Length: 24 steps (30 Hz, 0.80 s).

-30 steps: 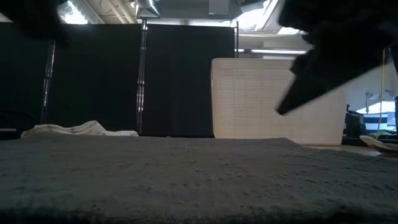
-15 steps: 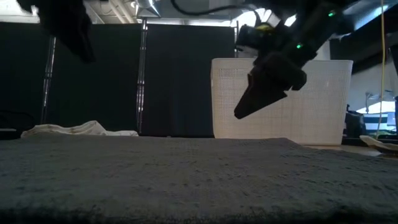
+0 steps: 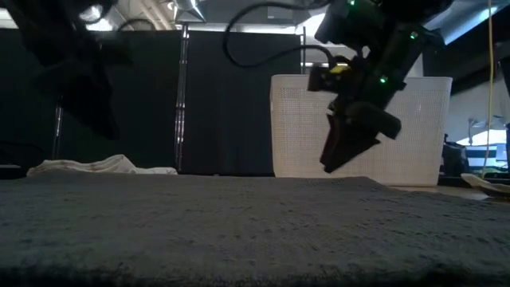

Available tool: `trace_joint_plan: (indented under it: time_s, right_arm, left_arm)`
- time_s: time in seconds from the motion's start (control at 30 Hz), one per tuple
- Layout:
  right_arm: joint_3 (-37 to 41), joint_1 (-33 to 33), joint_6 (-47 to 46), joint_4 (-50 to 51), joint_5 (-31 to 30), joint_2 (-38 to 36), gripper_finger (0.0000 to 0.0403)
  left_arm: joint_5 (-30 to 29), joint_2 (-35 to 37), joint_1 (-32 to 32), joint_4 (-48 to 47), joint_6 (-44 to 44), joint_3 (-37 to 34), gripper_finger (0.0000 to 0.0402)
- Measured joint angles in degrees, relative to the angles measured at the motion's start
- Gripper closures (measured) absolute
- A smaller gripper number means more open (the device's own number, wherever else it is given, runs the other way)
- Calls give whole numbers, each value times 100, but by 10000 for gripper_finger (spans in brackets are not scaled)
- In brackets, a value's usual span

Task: Fold towel
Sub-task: Fold the grey towel and put beside the white towel

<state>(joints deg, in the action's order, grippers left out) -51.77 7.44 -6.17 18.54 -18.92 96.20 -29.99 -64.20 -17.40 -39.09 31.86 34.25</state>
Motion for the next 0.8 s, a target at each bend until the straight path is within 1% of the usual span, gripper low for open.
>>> trace_joint_plan:
  time_s: [0.1, 0.17, 0.23, 0.33, 0.47, 0.57, 0.8]
  right_arm:
    - [2, -164, 19, 104, 107, 0, 172]
    - [2, -362, 17, 98, 336, 0, 172]
    - [2, -616, 16, 82, 733, 0, 172]
    - [2, -1002, 14, 105, 1415, 0, 172]
    - [2, -1297, 48, 183, 2000, 0, 172]
    - [2, -1402, 119, 426, 2107, 0, 172]
    - [113, -1427, 306, 554, 2105, 0, 172]
  left_arm:
    - [255, -2, 253, 238, -267, -220, 185]
    - [394, -2, 461, 268, -430, -258, 185]
    - [643, -2, 700, 256, -620, -287, 185]
    - [1271, -2, 1121, 264, -984, -292, 185]
    - [1865, -2, 1591, 109, -1379, -292, 185]
    - [2102, -59, 1833, 32, -1420, -292, 185]
    - [2196, -570, 2155, -24, -1432, -292, 185]
